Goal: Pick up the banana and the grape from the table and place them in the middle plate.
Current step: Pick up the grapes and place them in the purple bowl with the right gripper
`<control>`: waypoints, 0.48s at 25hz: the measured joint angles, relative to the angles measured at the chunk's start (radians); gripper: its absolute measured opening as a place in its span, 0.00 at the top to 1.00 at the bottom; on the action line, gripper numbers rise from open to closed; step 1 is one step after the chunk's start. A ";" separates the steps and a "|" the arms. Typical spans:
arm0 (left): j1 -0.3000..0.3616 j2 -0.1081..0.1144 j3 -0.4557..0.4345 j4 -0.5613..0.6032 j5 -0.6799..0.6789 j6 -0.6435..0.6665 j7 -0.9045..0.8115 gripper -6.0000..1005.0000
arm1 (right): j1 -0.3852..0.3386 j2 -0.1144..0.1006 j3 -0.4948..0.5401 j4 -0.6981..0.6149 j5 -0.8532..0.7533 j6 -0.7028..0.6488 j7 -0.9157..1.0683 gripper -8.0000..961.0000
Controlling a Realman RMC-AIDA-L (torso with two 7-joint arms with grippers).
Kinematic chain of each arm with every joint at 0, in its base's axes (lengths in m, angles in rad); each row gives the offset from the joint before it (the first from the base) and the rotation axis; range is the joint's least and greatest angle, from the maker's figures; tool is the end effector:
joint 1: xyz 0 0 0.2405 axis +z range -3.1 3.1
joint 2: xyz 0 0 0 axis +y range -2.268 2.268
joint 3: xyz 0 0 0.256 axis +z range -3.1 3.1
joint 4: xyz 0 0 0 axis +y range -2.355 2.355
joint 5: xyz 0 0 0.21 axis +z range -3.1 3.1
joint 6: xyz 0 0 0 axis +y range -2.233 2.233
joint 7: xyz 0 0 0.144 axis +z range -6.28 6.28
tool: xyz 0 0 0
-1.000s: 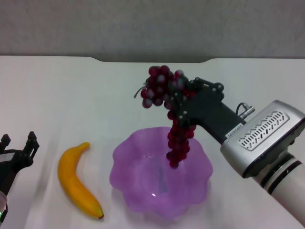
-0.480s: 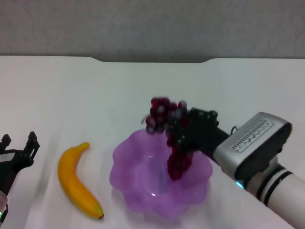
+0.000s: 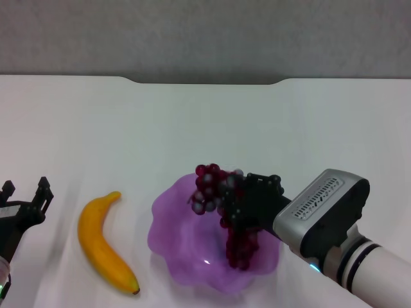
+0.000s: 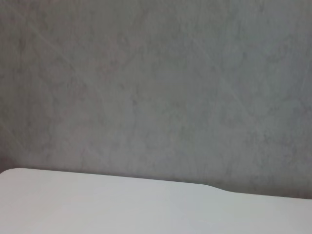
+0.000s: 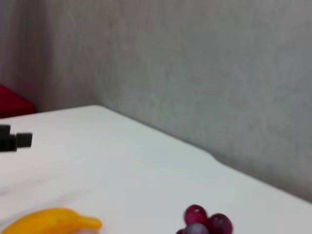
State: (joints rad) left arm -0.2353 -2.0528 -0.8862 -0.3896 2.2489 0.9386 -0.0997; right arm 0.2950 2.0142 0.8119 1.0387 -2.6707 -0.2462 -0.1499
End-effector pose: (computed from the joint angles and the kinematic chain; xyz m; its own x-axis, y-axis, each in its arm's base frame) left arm -0.3666 0.2897 -0.0304 0.6137 0.1630 0.7725 0.7819 0.0104 -0.6233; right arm 0.1963 0.3116 -0.1206 0.8915 -0.1437 -0.4296 -0.4101 -0.6589 -0.6307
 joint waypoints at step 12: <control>-0.002 0.000 0.001 0.000 0.000 0.000 0.000 0.30 | 0.010 0.002 -0.022 -0.085 0.000 -0.031 0.009 0.75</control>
State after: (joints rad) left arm -0.2377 -2.0532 -0.8850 -0.3896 2.2489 0.9387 -0.0997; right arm 0.3049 2.0165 0.7903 0.9542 -2.6710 -0.2772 -0.1408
